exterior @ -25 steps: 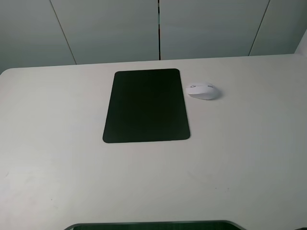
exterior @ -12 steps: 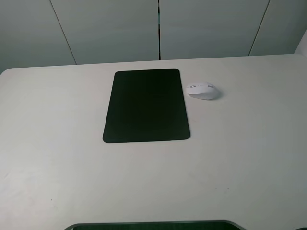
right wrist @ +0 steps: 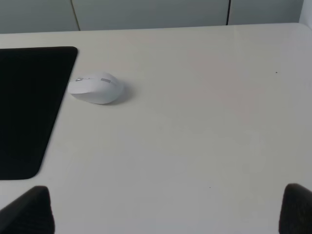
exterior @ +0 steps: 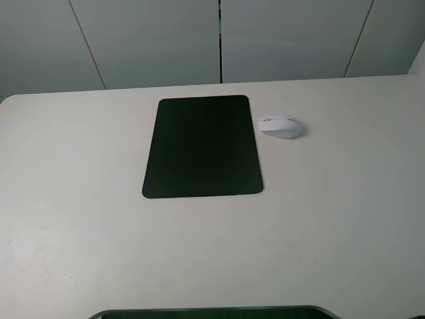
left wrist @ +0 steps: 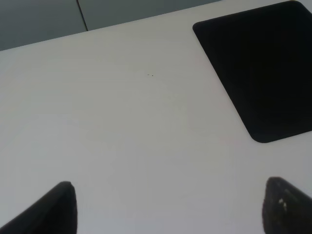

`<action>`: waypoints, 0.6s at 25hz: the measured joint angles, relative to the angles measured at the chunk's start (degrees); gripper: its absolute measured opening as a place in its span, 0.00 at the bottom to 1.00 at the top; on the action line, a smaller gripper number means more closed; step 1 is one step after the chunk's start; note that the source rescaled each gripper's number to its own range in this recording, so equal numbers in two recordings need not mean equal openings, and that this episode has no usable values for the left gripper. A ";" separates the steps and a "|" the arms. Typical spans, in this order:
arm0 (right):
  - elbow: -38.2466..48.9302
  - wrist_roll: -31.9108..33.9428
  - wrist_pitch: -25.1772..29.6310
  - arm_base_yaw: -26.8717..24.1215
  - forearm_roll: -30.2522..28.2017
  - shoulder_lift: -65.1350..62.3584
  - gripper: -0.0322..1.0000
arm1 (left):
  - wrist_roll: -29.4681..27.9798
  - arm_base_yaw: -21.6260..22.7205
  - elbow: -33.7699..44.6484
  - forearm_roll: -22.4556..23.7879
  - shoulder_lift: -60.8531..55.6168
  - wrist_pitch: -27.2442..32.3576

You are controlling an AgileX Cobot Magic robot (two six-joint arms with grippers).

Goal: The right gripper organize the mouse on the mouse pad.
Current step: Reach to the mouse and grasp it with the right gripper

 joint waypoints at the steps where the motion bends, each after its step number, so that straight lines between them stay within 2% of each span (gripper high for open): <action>1: 0.00 0.00 0.00 0.00 0.00 0.00 1.00 | 0.00 0.00 0.00 0.00 0.00 0.00; 15: 0.00 0.00 -0.14 0.00 -0.10 0.00 1.00 | 0.00 0.00 0.00 0.00 0.00 0.00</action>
